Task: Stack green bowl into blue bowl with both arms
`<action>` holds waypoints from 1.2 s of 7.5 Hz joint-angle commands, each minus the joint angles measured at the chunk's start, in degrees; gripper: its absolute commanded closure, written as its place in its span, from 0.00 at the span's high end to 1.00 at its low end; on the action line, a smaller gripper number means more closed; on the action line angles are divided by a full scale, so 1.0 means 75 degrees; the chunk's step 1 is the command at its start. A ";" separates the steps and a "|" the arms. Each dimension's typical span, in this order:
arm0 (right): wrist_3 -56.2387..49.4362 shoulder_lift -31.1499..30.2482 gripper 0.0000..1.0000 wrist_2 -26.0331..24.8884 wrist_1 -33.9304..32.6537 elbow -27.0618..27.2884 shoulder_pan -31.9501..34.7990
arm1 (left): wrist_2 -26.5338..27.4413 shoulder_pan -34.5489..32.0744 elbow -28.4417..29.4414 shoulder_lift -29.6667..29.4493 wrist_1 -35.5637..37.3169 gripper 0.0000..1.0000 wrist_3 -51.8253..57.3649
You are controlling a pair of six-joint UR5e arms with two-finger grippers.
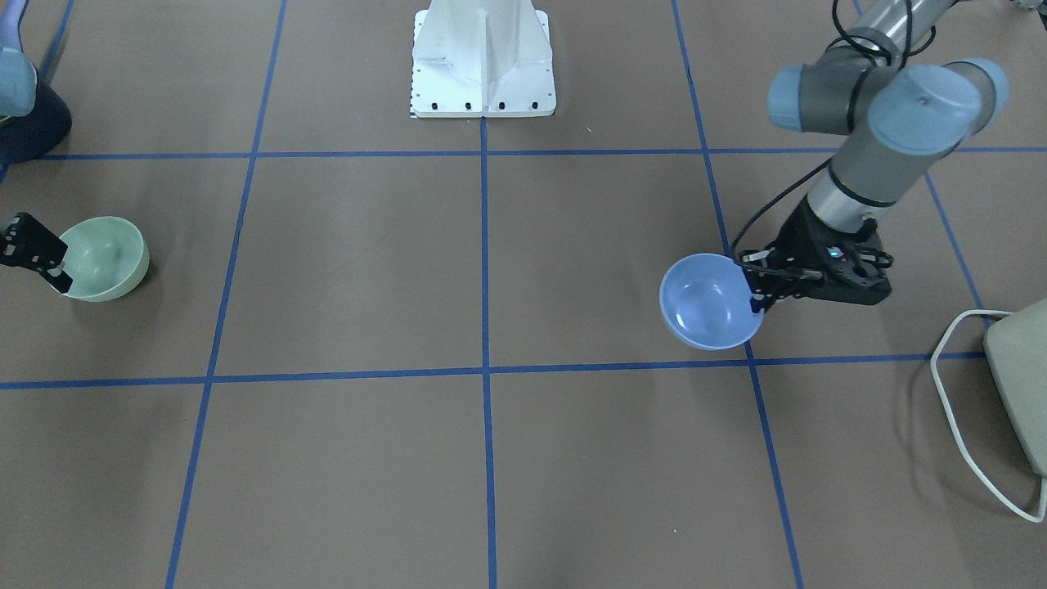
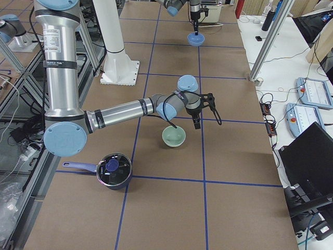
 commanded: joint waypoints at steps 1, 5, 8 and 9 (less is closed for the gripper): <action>0.0007 0.0004 1.00 -0.0012 0.0000 -0.0014 0.0000 | 0.0946 0.1372 0.0205 -0.1539 0.1096 0.00 -0.1478; 0.0007 0.0004 1.00 -0.0012 0.0000 -0.0037 0.0000 | 0.1664 0.2349 0.1530 -0.2893 0.1031 0.00 -0.2140; 0.0007 0.0004 1.00 0.0000 0.0000 -0.0038 0.0000 | 0.2062 0.2642 0.1706 -0.2846 0.0833 0.00 -0.2128; 0.0007 0.0015 1.00 0.0000 0.0000 -0.0038 0.0000 | 0.2063 0.2655 0.1788 -0.2846 0.0681 0.00 -0.2128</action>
